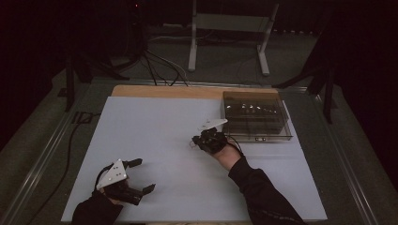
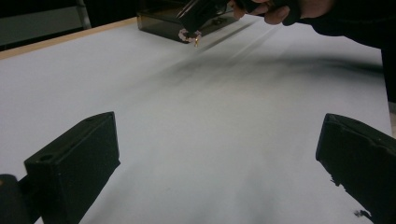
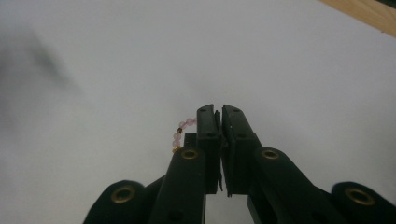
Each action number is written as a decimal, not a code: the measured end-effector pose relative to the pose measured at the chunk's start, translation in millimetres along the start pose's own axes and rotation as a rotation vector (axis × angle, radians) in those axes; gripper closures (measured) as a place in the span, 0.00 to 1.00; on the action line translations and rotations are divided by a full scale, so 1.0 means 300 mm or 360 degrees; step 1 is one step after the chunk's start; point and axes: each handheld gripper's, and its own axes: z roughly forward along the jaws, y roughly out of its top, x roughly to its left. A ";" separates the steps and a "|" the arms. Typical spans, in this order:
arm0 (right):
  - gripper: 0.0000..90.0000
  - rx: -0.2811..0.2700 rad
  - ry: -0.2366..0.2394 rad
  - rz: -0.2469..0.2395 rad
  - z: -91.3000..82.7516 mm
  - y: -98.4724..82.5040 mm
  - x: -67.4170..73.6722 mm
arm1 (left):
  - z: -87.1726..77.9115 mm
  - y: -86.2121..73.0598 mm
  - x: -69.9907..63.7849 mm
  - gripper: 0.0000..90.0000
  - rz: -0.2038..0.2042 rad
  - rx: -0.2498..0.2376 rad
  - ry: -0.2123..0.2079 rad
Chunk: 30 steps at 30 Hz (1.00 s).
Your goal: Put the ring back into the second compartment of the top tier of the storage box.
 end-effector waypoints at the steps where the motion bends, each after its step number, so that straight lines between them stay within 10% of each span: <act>1: 0.96 0.0000 0.0000 0.0000 0.000 0.000 0.000 | 0.000 0.000 0.000 0.01 0.0000 0.0000 0.0000; 30: 0.96 -0.0114 -0.0125 0.0063 -0.172 -0.002 -0.104 | 0.001 0.000 -0.001 0.01 0.0009 0.0010 0.0005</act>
